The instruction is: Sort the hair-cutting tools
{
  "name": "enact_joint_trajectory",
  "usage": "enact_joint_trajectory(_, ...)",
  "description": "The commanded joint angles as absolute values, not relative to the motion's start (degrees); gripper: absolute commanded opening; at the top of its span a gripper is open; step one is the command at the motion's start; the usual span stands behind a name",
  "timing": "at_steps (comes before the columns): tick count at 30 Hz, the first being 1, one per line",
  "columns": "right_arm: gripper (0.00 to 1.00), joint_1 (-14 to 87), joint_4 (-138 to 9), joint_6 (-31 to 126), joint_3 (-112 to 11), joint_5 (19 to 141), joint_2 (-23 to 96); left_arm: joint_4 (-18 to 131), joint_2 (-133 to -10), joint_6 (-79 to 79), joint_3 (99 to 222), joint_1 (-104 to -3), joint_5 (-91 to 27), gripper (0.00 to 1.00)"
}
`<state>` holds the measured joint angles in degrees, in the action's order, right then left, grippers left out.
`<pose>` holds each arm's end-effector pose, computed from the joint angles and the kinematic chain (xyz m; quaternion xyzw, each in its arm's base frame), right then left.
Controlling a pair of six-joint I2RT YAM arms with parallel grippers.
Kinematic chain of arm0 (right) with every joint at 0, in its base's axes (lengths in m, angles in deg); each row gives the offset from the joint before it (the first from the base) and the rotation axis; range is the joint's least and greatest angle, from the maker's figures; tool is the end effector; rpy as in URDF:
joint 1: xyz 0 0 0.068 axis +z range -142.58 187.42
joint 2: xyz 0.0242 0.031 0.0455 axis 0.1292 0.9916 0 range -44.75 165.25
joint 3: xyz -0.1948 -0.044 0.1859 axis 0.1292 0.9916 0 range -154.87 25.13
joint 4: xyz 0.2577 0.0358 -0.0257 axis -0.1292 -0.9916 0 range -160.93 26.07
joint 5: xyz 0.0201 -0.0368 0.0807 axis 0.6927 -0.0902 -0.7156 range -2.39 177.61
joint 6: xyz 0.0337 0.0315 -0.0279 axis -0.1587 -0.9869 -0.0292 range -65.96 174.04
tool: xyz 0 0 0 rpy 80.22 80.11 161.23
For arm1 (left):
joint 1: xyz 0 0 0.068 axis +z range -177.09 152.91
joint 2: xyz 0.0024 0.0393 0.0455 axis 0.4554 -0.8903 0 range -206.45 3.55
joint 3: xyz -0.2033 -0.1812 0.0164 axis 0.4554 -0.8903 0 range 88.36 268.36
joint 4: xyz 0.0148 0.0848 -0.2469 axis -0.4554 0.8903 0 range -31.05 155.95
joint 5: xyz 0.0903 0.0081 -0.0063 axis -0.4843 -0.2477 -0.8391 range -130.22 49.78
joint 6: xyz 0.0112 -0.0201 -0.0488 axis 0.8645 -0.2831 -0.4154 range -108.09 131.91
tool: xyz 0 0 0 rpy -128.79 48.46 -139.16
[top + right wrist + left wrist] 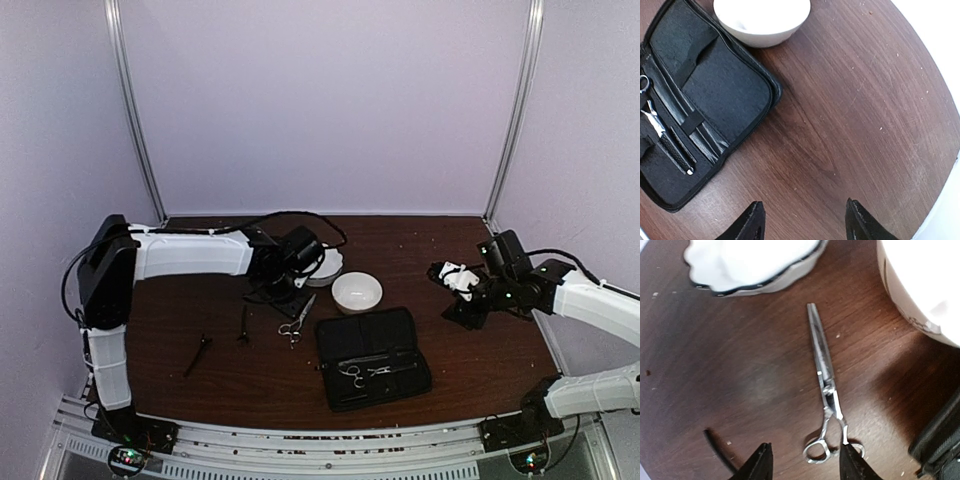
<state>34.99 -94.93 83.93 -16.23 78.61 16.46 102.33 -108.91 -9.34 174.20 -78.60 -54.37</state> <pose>0.1860 0.1033 0.2335 -0.4746 0.8110 0.0671 0.3354 0.2583 -0.3108 0.1993 0.2344 0.9490 -0.0045 0.2107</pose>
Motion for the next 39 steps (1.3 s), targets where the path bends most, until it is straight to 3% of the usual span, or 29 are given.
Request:
enact_joint_trajectory(1, 0.56, 34.7, -92.7, 82.7, -17.6, 75.2, 16.2, 101.9, -113.3, -12.9, 179.9, -78.7, -50.9, 0.48)
enact_joint_trajectory(14, 0.56, 34.7, -91.9, 83.2, -17.1, 75.4, 16.8, 102.4, -120.1, -11.0, 183.4, -78.6, -50.8, 0.49)
enact_joint_trajectory(25, 0.55, 34.7, -92.0, 83.1, -17.7, 76.0, 18.6, 102.2, -121.6, -10.3, 181.0, -78.6, -48.2, 0.44)
enact_joint_trajectory(30, 0.55, 34.7, -92.3, 83.1, -17.9, 75.7, 19.0, 102.1, -119.5, -11.3, 176.0, -78.6, -47.1, 0.33)
enact_joint_trajectory(33, 0.55, 34.7, -92.7, 82.9, -18.3, 75.5, 19.4, 102.3, -116.6, -12.6, 171.4, -78.6, -47.8, 0.2)
enact_joint_trajectory(39, 0.55, 34.7, -92.6, 83.0, -18.3, 75.0, 20.0, 101.3, -109.4, -18.3, 160.2, -78.7, -47.9, 0.18)
